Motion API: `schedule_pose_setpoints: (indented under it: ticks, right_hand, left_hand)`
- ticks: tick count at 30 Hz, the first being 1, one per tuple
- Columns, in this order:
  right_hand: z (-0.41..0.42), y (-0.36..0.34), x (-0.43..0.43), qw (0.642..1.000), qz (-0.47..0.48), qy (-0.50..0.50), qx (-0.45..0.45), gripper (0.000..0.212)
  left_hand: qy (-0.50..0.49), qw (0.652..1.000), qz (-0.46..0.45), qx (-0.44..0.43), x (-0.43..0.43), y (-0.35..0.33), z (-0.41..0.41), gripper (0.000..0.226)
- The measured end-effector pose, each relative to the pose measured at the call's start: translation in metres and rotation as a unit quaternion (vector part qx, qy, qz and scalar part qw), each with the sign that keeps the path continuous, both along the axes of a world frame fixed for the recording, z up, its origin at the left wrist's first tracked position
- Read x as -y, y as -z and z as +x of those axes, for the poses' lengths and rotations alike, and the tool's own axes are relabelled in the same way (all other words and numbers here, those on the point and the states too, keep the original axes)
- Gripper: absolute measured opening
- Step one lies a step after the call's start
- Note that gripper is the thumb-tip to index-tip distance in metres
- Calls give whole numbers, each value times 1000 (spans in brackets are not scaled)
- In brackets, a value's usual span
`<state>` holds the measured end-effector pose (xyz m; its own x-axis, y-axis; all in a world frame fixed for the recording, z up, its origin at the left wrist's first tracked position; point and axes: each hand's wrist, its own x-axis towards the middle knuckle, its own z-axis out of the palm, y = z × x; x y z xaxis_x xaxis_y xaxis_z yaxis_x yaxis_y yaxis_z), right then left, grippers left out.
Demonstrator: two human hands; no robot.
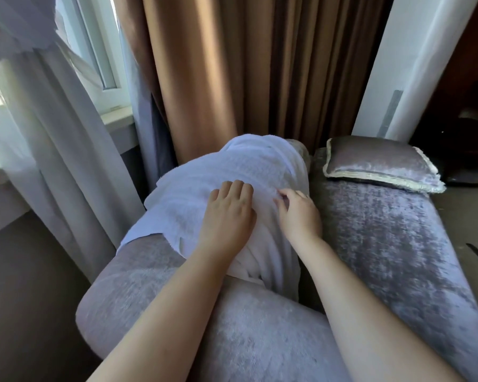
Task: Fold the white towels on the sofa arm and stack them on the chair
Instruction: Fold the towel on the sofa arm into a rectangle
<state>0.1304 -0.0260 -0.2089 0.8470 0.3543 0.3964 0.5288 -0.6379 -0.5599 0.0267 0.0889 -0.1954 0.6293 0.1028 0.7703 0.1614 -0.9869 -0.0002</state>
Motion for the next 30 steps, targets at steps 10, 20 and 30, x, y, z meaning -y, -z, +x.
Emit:
schedule_pose_setpoints:
  ticks: [10,20,30]
  right_hand:
    - [2,-2,2,997,-51,49,14,23]
    - [-25,-39,7,989,50,-126,63,17]
    - [-10,-41,29,991,102,-71,-55,13]
  left_hand:
    - [-6,1000,-2,-3,-1,1,0,14]
    - [-16,996,-72,51,1,-3,-1,60]
    - [7,998,-35,42,-3,-2,-1,36]
